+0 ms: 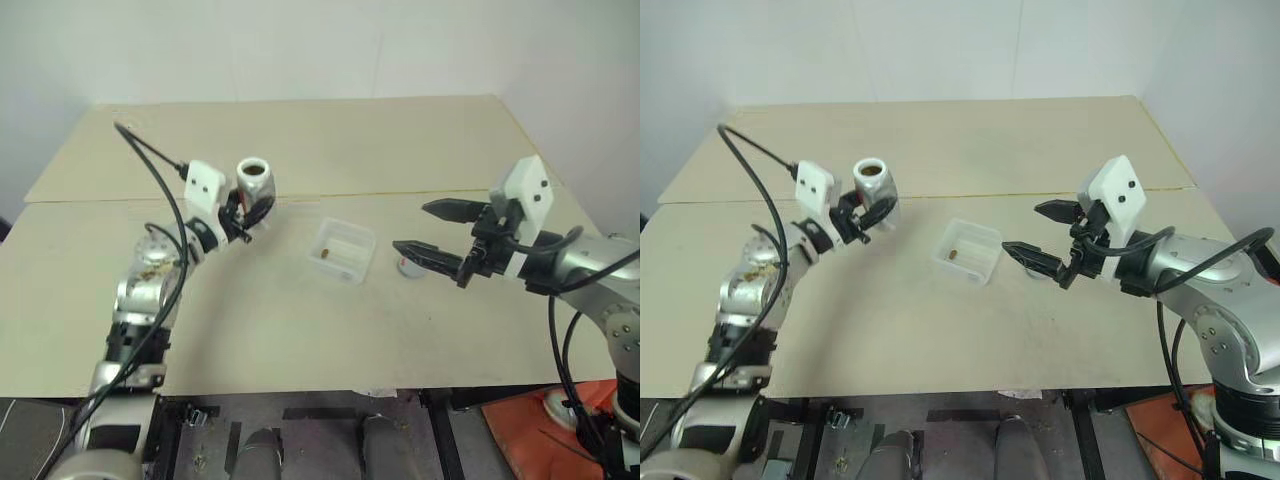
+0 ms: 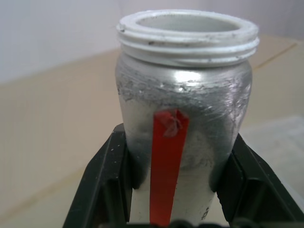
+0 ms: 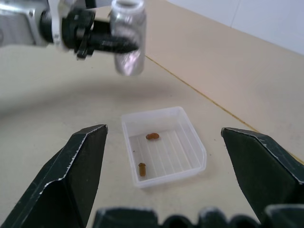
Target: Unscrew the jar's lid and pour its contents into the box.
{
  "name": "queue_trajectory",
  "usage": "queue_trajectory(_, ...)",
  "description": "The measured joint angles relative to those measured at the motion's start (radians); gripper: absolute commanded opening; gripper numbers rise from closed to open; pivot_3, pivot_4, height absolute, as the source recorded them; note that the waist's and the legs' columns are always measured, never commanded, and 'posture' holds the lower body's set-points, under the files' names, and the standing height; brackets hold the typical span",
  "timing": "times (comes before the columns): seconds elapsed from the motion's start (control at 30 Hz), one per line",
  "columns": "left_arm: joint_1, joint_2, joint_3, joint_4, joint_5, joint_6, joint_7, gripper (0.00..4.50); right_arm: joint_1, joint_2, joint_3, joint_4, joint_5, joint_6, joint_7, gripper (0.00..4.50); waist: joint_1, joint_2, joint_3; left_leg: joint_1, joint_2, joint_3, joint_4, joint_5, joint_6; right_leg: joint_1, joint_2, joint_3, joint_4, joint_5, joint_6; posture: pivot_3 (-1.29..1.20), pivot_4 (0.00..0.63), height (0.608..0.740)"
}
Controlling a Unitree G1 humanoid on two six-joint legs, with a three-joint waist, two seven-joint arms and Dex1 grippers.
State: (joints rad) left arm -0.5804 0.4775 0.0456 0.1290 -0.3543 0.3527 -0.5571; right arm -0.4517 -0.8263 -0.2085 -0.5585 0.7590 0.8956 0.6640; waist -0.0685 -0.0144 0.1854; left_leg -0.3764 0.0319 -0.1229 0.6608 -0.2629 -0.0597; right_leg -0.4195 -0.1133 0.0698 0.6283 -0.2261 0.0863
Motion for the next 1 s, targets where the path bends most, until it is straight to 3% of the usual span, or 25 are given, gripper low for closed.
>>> queue_trajectory(0.37,0.084,-0.112,0.032,0.026,0.036,-0.071,0.091,1.93,0.000,-0.005,0.000,0.000,0.000,-0.001,0.011,4.45,0.015,0.000,0.000,-0.001,0.000,0.000,0.000,0.000,0.000,0.000,0.000,0.000,-0.001,0.000,0.000,0.00,0.150,0.740)
queue_trajectory(0.63,0.105,-0.106,0.008,0.057,0.101,-0.085,0.091,4.48,0.000,-0.005,0.004,-0.004,0.000,-0.001,0.003,4.50,0.017,0.000,0.000,-0.001,0.000,0.000,0.000,0.000,0.000,0.000,0.000,0.000,-0.001,0.000,0.000,0.00,0.150,0.740)
queue_trajectory(0.87,0.190,-0.056,0.010,-0.042,0.108,-0.050,0.055,4.48,0.009,-0.005,0.004,-0.018,0.000,-0.001,0.003,4.50,0.020,0.000,0.000,-0.001,0.000,0.000,0.000,0.000,0.000,-0.001,0.000,0.000,-0.001,0.000,0.000,0.00,0.150,0.740)
queue_trajectory(1.0,0.302,0.095,0.037,-0.209,0.073,0.000,-0.059,4.48,0.043,-0.011,0.003,-0.020,0.000,-0.002,0.009,4.50,0.019,0.000,0.000,-0.001,0.000,0.001,-0.001,0.000,0.000,-0.001,0.000,0.000,-0.001,0.000,0.000,0.00,0.150,0.740)
